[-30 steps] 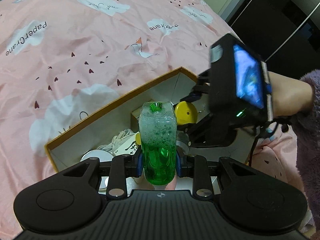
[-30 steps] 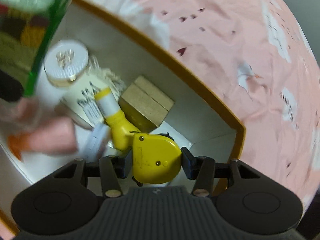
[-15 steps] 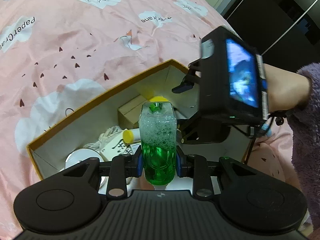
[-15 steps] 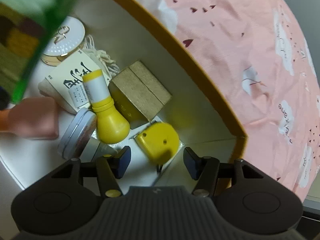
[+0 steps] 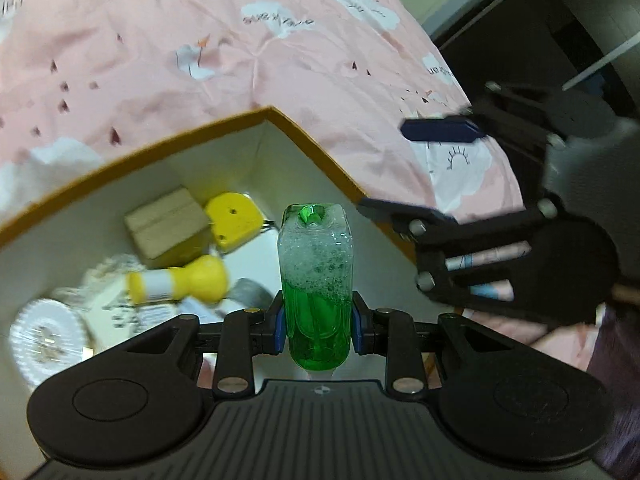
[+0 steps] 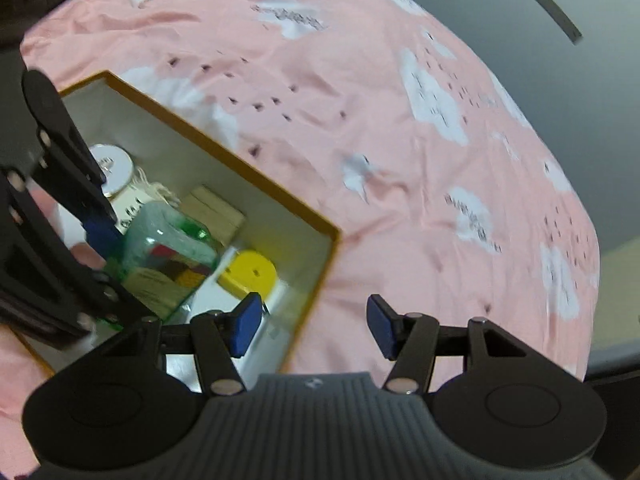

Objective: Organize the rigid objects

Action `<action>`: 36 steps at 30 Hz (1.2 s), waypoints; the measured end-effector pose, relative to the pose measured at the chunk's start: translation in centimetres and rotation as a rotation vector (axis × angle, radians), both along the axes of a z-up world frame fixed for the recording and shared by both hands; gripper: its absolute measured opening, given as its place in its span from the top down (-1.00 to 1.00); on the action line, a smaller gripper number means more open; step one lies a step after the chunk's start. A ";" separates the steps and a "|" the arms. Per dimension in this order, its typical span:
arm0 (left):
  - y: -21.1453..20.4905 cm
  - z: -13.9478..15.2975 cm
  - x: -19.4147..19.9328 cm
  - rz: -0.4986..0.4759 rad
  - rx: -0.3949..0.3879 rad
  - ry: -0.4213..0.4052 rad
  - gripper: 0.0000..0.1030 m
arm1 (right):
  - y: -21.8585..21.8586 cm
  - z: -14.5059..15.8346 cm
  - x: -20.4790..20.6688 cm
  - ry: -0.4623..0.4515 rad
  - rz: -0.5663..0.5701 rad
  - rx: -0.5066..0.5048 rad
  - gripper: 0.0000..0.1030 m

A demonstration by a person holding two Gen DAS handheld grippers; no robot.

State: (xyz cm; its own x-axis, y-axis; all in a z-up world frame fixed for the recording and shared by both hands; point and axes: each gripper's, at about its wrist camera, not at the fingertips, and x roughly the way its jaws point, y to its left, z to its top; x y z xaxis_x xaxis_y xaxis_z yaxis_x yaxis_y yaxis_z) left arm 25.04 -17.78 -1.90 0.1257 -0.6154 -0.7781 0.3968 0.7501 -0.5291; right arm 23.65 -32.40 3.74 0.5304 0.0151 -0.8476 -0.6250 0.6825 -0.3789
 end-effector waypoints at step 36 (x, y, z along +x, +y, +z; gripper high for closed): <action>1.4 1.6 -0.2 0.126 0.066 -0.039 0.18 | -0.6 1.4 -2.3 -0.053 -0.023 0.002 -0.21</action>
State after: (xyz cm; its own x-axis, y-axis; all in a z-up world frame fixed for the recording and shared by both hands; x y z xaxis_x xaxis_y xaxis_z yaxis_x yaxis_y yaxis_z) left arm 24.82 -16.36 -0.32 0.2298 -0.5402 -0.8095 0.3166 0.8281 -0.4627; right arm 21.37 -33.04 5.09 0.5751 0.0043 -0.8180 -0.5883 0.6971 -0.4099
